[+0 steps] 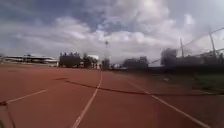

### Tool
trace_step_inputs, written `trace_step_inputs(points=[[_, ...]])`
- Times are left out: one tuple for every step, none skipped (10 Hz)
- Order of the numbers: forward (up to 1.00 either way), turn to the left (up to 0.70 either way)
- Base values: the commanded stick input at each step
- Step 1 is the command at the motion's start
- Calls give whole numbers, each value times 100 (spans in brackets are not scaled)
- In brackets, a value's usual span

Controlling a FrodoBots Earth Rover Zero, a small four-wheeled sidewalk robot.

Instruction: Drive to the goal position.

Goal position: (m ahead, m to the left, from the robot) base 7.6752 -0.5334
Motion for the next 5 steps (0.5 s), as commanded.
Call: trace_step_inputs(points=[[70,0],[70,0],[70,0],[70,0],[70,0]])
